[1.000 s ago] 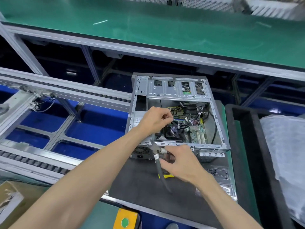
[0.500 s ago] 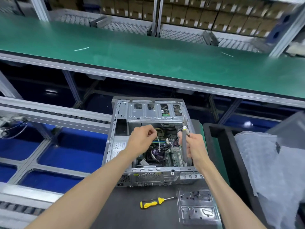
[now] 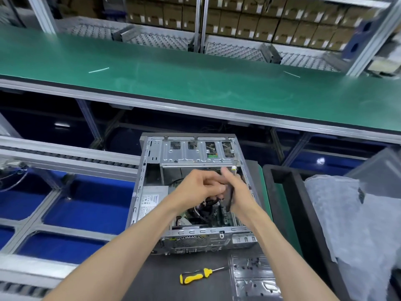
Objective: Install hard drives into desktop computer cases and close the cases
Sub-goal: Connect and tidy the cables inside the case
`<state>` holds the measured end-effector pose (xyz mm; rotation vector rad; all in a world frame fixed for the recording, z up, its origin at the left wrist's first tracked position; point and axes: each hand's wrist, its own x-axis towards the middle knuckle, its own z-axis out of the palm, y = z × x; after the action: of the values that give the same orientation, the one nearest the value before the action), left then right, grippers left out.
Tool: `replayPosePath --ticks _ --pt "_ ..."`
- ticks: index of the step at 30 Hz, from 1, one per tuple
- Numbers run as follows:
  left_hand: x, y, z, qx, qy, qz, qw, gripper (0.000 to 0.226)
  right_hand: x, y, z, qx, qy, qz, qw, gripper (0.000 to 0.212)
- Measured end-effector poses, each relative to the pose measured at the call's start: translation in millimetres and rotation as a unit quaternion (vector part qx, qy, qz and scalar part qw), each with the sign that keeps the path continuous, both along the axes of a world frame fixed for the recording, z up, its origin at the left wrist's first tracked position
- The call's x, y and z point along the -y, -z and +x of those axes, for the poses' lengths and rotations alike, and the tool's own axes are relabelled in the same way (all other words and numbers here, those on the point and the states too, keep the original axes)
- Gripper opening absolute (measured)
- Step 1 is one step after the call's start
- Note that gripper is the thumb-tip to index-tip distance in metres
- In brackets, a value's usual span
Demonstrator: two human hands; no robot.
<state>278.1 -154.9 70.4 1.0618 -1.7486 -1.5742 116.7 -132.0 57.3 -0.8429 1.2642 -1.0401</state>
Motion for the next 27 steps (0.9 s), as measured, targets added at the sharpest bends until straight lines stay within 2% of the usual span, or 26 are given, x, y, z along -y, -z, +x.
replayPosePath --ticks 1,2,4,5,6,8,10,12,14,16,18,19,22,25,27 --pt "1 1 1 0.005 0.017 -0.004 1.0 0.015 1 0 -1 0.018 -0.017 0.007 1.0 0.046" --pt "5 2 2 0.015 0.003 -0.012 1.0 0.019 4 0 -2 -0.001 -0.016 0.018 1.0 0.041" --pt "18 10 9 0.052 -0.111 -0.028 0.992 0.025 7 -2 -8 -0.093 0.014 0.043 0.995 0.035" --pt "25 15 14 0.082 -0.163 -0.032 0.983 0.026 8 -4 -14 -0.137 0.019 0.05 0.989 0.039" --pt "30 20 18 0.118 -0.176 -0.034 0.977 0.027 8 -7 -20 -0.17 0.015 0.051 0.984 0.043" --pt "35 31 17 0.214 -0.097 -0.048 0.971 0.032 7 -14 -29 -0.227 -0.009 0.027 0.973 0.047" --pt "35 41 9 0.296 0.003 -0.089 0.951 0.034 4 -20 -34 -0.285 -0.003 -0.016 0.958 0.044" --pt "34 45 2 0.329 0.049 -0.12 0.935 0.021 2 -25 -36 -0.337 0.036 -0.059 0.939 0.036" --pt "35 48 1 0.334 0.067 -0.125 0.932 0.016 -1 -27 -36 -0.396 0.049 -0.086 0.913 0.03" --pt "36 51 3 0.336 0.071 -0.118 0.932 0.026 -2 -28 -36 -0.452 0.025 -0.08 0.888 0.027" --pt "36 54 5 0.328 0.057 -0.122 0.935 0.014 -2 -30 -34 -0.481 -0.017 -0.046 0.875 0.025" --pt "35 55 5 0.316 0.04 -0.125 0.94 0.009 -2 -30 -33 -0.502 -0.044 -0.026 0.863 0.024" --pt "38 55 7 0.276 -0.045 -0.126 0.952 0.024 -3 -29 -28 -0.552 -0.113 0.025 0.826 0.017" --pt "41 53 12 0.217 -0.11 -0.104 0.964 0.025 -5 -29 -24 -0.569 -0.165 0.035 0.805 0.007" --pt "42 53 15 0.203 -0.127 -0.108 0.965 0.028 -6 -29 -22 -0.583 -0.194 0.027 0.788 0.012"
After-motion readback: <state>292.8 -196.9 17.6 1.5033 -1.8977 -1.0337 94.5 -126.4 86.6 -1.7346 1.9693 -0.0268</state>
